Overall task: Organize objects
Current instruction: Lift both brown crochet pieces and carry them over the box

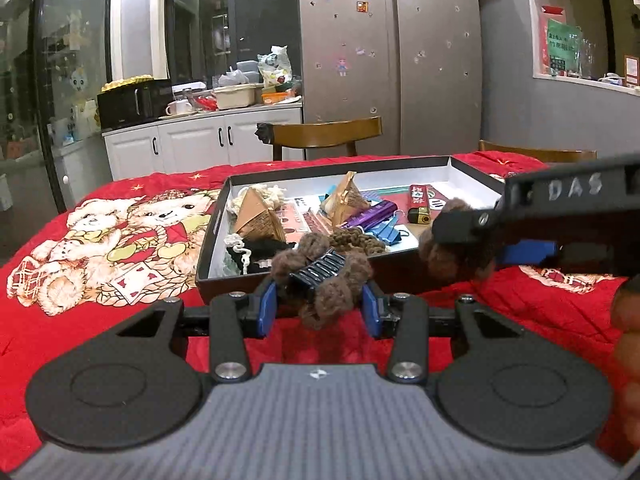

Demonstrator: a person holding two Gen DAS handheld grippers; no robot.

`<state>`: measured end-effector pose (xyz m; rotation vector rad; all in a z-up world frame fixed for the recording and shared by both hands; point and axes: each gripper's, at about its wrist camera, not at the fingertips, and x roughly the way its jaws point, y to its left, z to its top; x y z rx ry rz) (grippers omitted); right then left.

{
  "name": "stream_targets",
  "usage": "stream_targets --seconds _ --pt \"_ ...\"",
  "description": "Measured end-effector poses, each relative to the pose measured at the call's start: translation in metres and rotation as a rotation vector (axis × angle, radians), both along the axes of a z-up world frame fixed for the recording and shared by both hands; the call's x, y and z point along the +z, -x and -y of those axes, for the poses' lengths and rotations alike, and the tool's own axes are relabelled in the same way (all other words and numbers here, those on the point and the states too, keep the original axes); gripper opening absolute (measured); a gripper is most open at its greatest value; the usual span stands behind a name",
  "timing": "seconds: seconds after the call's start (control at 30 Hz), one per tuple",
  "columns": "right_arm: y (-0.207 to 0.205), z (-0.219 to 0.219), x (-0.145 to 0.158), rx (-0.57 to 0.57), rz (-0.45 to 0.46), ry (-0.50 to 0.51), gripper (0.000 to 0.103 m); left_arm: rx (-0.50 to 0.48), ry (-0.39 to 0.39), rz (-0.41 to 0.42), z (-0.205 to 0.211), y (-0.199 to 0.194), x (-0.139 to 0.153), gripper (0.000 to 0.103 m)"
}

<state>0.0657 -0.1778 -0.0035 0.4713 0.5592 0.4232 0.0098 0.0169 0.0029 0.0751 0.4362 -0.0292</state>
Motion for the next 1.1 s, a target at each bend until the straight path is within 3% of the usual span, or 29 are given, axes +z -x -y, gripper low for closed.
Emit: stream_targets --seconds 0.17,0.37,0.57,0.8,0.93,1.1 --pt "0.002 0.002 0.017 -0.023 0.044 0.011 0.046 0.009 -0.01 0.039 0.002 0.004 0.004 0.048" --pt "0.004 0.016 0.042 -0.025 0.118 -0.058 0.046 0.043 -0.008 0.124 0.001 0.008 0.015 0.048" --pt "0.005 0.024 0.077 -0.082 0.175 -0.057 0.046 0.05 0.032 0.184 0.002 0.003 0.05 0.048" --pt "-0.022 0.032 0.101 -0.103 0.133 -0.104 0.046 0.041 0.035 0.132 0.01 -0.036 0.102 0.049" --pt "-0.05 0.032 0.108 -0.133 0.099 -0.073 0.046 0.049 0.089 0.106 0.007 -0.062 0.117 0.049" --pt "-0.092 0.032 0.099 -0.161 0.048 -0.083 0.046 0.0 0.08 0.076 0.008 -0.099 0.121 0.049"
